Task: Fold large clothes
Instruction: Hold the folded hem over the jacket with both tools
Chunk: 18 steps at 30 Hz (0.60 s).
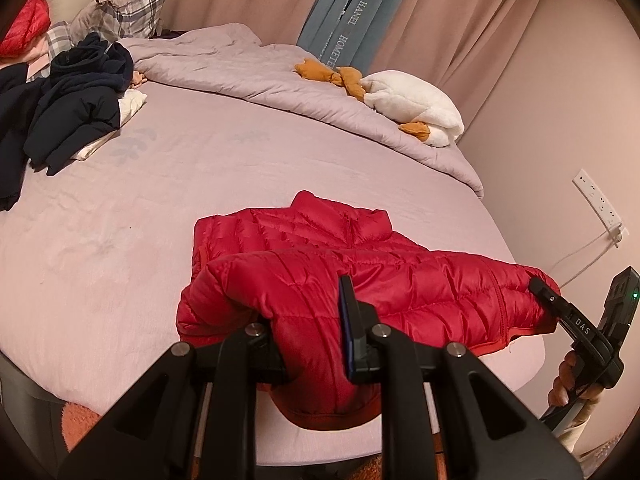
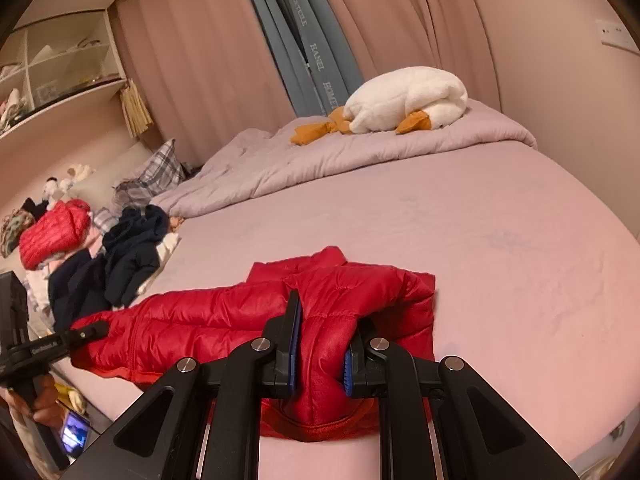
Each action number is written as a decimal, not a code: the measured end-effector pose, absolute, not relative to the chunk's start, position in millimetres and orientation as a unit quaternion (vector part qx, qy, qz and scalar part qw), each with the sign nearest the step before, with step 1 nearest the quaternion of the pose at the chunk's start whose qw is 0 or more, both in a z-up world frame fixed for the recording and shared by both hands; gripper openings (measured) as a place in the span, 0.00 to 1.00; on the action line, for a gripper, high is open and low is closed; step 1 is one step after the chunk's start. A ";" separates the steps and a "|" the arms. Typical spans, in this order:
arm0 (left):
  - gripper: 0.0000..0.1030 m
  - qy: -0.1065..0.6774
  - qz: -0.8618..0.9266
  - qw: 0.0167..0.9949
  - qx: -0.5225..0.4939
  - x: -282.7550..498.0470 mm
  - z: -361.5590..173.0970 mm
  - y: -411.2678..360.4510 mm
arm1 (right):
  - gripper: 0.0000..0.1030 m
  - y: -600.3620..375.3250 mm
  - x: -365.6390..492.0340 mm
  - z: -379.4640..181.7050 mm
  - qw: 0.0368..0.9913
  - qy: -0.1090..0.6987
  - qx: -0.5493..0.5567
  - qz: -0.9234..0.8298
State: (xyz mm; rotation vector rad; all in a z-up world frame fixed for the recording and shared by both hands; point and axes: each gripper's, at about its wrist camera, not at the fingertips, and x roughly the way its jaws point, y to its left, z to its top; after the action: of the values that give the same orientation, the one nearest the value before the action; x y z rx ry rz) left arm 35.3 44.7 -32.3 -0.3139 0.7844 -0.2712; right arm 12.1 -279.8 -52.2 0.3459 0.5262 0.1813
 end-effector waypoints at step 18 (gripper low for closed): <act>0.19 0.388 -0.128 0.901 -0.149 56.3 -37.5 42.8 | 0.16 -270.0 28.6 -53.6 0.945 0.272 0.164 0.078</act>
State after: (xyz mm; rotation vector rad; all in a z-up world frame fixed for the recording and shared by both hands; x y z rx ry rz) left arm 56.3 42.8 -37.5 -0.3073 0.8025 -0.2646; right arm 28.6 -270.0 -53.6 0.3335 0.5538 0.1591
